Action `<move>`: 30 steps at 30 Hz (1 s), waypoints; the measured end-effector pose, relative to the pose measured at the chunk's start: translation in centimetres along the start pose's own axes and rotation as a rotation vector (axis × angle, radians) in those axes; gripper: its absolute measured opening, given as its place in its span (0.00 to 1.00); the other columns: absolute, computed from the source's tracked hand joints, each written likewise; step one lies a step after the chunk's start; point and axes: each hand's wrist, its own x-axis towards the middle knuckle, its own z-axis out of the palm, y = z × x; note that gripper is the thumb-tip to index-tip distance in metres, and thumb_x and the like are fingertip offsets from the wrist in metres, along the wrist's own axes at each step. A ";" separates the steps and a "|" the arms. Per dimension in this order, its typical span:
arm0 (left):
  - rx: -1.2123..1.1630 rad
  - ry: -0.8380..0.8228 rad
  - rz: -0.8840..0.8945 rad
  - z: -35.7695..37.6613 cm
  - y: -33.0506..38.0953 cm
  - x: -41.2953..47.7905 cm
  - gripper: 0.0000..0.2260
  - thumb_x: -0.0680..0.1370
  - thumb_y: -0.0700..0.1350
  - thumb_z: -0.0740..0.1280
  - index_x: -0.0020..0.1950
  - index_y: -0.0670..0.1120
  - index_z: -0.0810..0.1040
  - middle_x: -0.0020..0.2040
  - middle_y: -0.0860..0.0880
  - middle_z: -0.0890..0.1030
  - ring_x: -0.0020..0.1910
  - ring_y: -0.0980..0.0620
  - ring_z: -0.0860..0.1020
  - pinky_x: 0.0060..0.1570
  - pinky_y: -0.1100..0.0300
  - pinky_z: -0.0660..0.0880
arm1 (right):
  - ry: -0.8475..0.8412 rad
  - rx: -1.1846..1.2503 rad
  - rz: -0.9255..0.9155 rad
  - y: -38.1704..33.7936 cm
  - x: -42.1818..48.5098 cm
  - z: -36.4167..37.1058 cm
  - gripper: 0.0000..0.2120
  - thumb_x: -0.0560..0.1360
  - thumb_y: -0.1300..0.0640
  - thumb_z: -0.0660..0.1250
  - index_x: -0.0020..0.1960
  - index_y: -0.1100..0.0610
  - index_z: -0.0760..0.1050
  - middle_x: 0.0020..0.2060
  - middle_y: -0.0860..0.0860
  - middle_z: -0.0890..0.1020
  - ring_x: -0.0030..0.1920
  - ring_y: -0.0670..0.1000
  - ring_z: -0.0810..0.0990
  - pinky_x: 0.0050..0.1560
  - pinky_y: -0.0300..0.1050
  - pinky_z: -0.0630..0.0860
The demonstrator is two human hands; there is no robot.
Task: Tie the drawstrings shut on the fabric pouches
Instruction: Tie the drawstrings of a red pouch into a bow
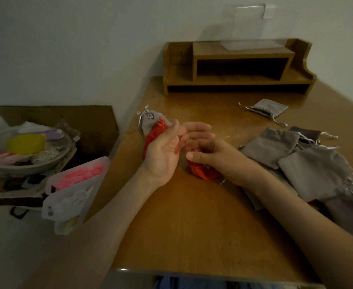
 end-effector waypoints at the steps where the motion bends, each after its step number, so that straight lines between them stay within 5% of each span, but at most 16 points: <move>1: 0.019 -0.015 0.003 0.0 -0.1 0.0 0.25 0.79 0.53 0.47 0.56 0.39 0.77 0.49 0.45 0.83 0.53 0.49 0.79 0.55 0.58 0.74 | 0.005 -0.014 0.000 -0.1 -0.1 0.1 0.03 0.73 0.55 0.70 0.47 0.50 0.78 0.39 0.43 0.83 0.41 0.42 0.81 0.45 0.37 0.76; 6: -0.012 0.135 0.119 -0.1 0.5 0.3 0.18 0.78 0.50 0.52 0.54 0.41 0.76 0.48 0.49 0.82 0.47 0.53 0.79 0.48 0.63 0.72 | -0.162 0.171 -0.025 -0.4 -0.5 -0.3 0.02 0.74 0.59 0.67 0.43 0.57 0.77 0.31 0.49 0.77 0.31 0.45 0.73 0.32 0.35 0.70; 9: -0.112 0.458 0.103 -0.8 0.6 0.5 0.13 0.79 0.50 0.59 0.55 0.45 0.78 0.37 0.48 0.79 0.38 0.53 0.77 0.42 0.61 0.70 | -0.315 0.605 -0.092 -0.7 -0.6 -1.2 0.04 0.73 0.61 0.66 0.44 0.58 0.80 0.34 0.49 0.78 0.31 0.42 0.73 0.34 0.33 0.71; 13: 0.092 0.646 0.065 -1.0 0.4 0.8 0.09 0.81 0.44 0.60 0.56 0.51 0.77 0.37 0.49 0.79 0.32 0.56 0.73 0.30 0.63 0.70 | -0.324 0.609 -0.101 -0.5 -0.3 -1.7 0.05 0.71 0.57 0.72 0.45 0.58 0.79 0.38 0.54 0.74 0.33 0.45 0.73 0.37 0.35 0.73; 17: 0.335 0.657 0.117 -1.4 -0.6 0.6 0.07 0.78 0.45 0.64 0.53 0.55 0.76 0.47 0.48 0.77 0.36 0.55 0.73 0.30 0.62 0.70 | -0.164 0.593 -0.031 -0.3 -0.1 -1.8 0.04 0.74 0.60 0.65 0.42 0.57 0.79 0.37 0.52 0.77 0.35 0.46 0.74 0.37 0.36 0.73; 22: 0.613 0.395 0.004 -1.0 -1.3 0.6 0.08 0.78 0.53 0.65 0.42 0.52 0.78 0.39 0.55 0.79 0.41 0.56 0.77 0.45 0.57 0.73 | -0.011 0.388 0.024 0.0 0.1 -1.8 0.05 0.75 0.62 0.63 0.45 0.57 0.77 0.39 0.52 0.77 0.35 0.47 0.71 0.38 0.39 0.68; 25: 0.885 0.228 -0.009 -0.1 -1.9 0.2 0.17 0.76 0.61 0.62 0.43 0.47 0.77 0.34 0.53 0.80 0.34 0.58 0.78 0.36 0.59 0.72 | 0.029 0.317 0.051 -0.2 -0.1 -1.5 0.04 0.76 0.62 0.63 0.49 0.60 0.77 0.41 0.55 0.79 0.37 0.48 0.75 0.37 0.37 0.72; 27: 0.929 0.217 -0.015 0.0 -2.1 0.3 0.17 0.77 0.57 0.63 0.44 0.43 0.76 0.33 0.49 0.80 0.31 0.55 0.76 0.33 0.57 0.70 | 0.079 0.285 0.065 -0.5 -0.2 -1.3 0.04 0.77 0.62 0.63 0.49 0.62 0.76 0.38 0.54 0.79 0.32 0.45 0.76 0.30 0.33 0.72; 30: 0.923 0.223 -0.045 -0.3 -2.0 0.7 0.14 0.77 0.52 0.66 0.45 0.41 0.78 0.34 0.44 0.81 0.31 0.51 0.76 0.33 0.54 0.70 | 0.195 0.099 0.071 -0.2 0.1 -0.7 0.04 0.78 0.61 0.64 0.46 0.59 0.77 0.40 0.57 0.81 0.37 0.50 0.78 0.36 0.38 0.75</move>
